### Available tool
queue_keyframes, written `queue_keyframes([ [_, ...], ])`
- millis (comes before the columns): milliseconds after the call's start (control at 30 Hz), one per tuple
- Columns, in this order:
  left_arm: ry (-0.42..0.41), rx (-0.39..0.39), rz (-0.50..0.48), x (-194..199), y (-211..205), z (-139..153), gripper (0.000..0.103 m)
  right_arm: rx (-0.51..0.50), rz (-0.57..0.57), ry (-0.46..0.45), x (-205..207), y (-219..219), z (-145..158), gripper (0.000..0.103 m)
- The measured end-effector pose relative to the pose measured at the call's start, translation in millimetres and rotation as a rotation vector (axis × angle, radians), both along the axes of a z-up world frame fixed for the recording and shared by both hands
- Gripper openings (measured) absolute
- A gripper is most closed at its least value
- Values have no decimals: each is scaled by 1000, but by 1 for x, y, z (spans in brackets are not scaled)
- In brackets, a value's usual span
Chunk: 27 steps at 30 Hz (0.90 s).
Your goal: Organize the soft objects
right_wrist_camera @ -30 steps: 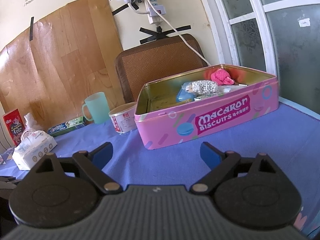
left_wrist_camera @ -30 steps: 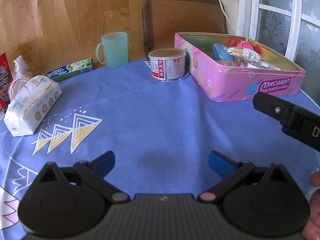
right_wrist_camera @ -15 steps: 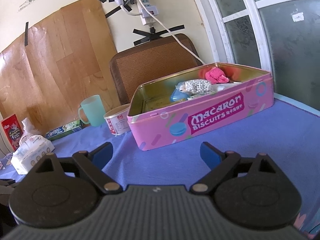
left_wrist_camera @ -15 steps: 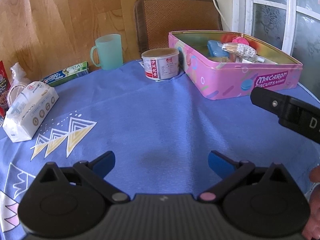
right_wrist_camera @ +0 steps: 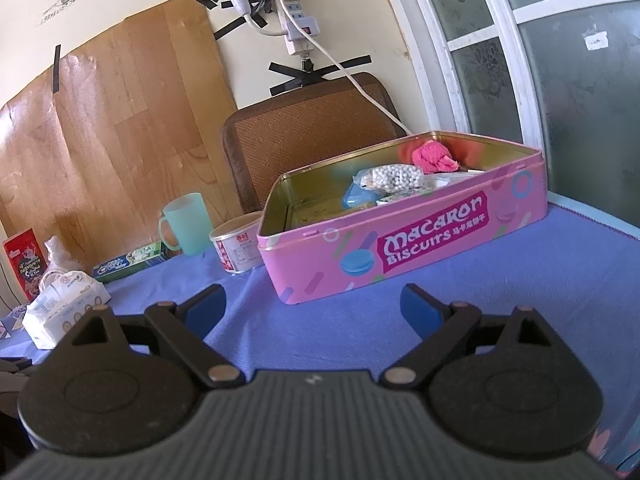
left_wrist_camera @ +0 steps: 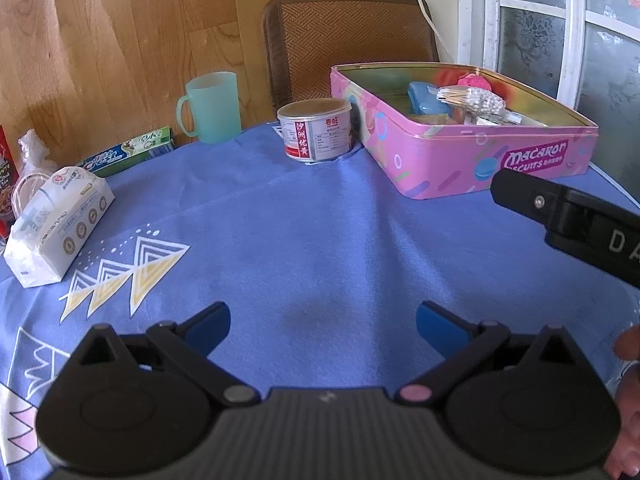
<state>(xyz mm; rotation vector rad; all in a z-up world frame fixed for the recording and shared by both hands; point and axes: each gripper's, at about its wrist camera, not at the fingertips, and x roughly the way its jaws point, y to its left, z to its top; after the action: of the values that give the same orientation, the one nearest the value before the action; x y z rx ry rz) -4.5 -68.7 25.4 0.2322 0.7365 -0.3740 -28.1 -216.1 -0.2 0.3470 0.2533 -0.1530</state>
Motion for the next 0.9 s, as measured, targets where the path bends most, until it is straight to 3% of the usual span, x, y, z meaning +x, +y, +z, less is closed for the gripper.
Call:
queue_keyframes([
  [900,-9,-11,-16,-2,1,1,103,-21,8,-2,1,4,3,96],
])
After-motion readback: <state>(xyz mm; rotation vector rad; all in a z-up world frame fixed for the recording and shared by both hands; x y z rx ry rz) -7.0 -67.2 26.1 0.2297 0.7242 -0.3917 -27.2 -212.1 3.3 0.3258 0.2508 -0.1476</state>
